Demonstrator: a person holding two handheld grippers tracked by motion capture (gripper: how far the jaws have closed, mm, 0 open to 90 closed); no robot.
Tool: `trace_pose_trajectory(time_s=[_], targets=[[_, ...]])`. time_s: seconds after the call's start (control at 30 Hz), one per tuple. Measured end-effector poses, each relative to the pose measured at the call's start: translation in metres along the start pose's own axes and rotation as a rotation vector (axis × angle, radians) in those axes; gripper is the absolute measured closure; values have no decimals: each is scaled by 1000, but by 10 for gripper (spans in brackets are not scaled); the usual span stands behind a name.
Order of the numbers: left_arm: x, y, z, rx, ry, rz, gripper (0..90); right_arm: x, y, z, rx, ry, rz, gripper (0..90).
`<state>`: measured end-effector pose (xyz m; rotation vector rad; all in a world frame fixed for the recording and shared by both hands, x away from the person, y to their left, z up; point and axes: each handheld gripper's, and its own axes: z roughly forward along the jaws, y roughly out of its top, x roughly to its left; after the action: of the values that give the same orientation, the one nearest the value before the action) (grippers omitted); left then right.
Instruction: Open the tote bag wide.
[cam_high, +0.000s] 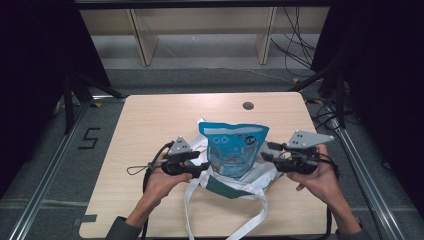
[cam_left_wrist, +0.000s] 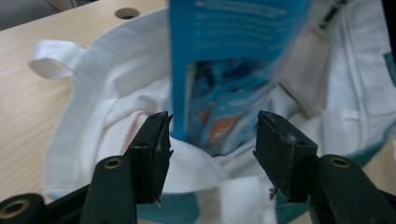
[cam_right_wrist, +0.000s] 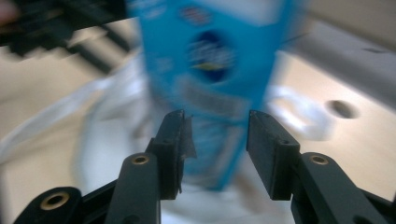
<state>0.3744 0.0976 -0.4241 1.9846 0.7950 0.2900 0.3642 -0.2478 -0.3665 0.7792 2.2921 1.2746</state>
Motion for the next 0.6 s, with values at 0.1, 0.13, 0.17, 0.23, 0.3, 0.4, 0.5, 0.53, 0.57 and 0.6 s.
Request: trace_pose_trajectory(time_s=[0.1, 0.13, 0.17, 0.23, 0.3, 0.4, 0.5, 0.53, 0.57, 0.6], targets=[[-4, -3, 5, 2, 2, -6, 485, -13, 2, 5, 27, -55, -17, 584], [-6, -5, 8, 15, -1, 18, 507, -16, 2, 9, 40, -84, 8, 588], [-7, -9, 10, 23, -13, 40, 589, -24, 1, 19, 65, -105, 4, 626], [-9, -15, 14, 15, -39, 37, 663, -33, -3, 29, 117, -118, 8, 670], [-12, -21, 17, 8, -55, 32, 765, -40, -10, 39, 154, -115, 1, 742], [-14, -26, 20, 27, -72, 40, 834, -44, -17, 47, 203, -115, -8, 822], [-21, -39, 28, 104, -60, 124, 865, -52, -26, 53, 272, -181, -57, 879], [-22, -44, 31, 138, -46, 136, 873, -59, -33, 56, 282, -200, -33, 881], [-21, -55, 37, 166, -38, 138, 879, -68, -46, 63, 301, -220, -5, 882], [-21, -55, 37, 166, -38, 138, 884, -68, -46, 63, 301, -220, -5, 882]])
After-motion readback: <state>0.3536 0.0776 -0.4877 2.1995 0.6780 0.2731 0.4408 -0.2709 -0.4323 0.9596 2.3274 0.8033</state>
